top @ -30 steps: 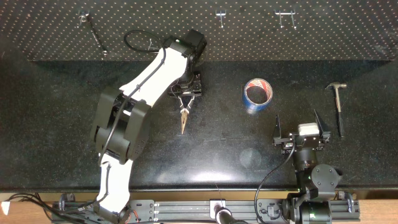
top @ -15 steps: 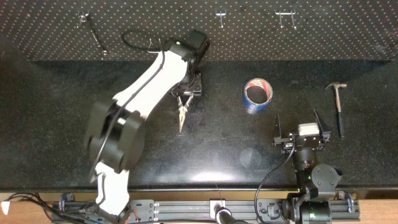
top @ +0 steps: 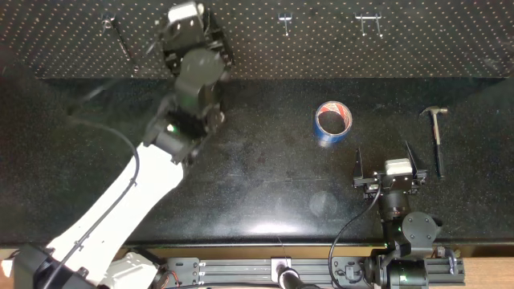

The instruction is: Place Tools Onto Pegboard

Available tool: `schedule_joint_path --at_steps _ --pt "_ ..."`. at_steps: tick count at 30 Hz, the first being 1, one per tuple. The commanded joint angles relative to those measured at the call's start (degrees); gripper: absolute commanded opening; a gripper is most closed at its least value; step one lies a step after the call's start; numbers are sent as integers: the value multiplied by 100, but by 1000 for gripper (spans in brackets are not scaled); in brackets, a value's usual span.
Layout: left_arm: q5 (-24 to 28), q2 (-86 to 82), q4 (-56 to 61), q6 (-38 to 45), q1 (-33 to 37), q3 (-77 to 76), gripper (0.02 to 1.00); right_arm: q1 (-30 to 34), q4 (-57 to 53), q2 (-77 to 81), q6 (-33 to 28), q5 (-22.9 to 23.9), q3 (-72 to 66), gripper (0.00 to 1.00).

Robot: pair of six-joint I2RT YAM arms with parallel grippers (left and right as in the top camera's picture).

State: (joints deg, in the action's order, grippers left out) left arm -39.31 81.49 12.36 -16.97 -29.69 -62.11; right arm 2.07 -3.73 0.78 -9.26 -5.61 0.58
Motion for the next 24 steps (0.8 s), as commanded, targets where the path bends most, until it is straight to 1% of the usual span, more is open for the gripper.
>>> schedule_joint_path --at_steps 1,3,8,10,11,12,13,14,15,18,24 --pt "-345 -299 2124 787 9 1176 29 -44 -11 -44 85 48 -31 976" --pt "-463 -297 2240 782 22 1394 29 -44 -11 -44 85 48 -31 974" --pt "-372 -138 2238 673 127 1497 27 -44 -11 -44 85 48 -31 974" --pt "-326 -17 2236 485 219 1497 29 -44 -11 -44 85 48 -31 974" --pt "-216 92 2243 476 289 1497 29 -44 -13 -44 87 48 -31 976" --pt "-87 210 2240 249 389 1497 29 -44 -11 -44 87 48 -31 976" --pt "94 286 2247 155 448 1497 29 -44 -11 -44 87 48 -31 976" --pt "413 428 2277 44 535 1497 29 -44 -13 -44 87 48 -31 974" --pt "509 501 2310 46 549 1497 29 -44 -11 -44 85 48 -31 976" --pt "557 693 2520 46 529 1495 29 -44 -13 -44 87 48 -31 974" --pt "619 870 2520 46 535 1497 27 -44 -11 -44 85 48 -31 974"
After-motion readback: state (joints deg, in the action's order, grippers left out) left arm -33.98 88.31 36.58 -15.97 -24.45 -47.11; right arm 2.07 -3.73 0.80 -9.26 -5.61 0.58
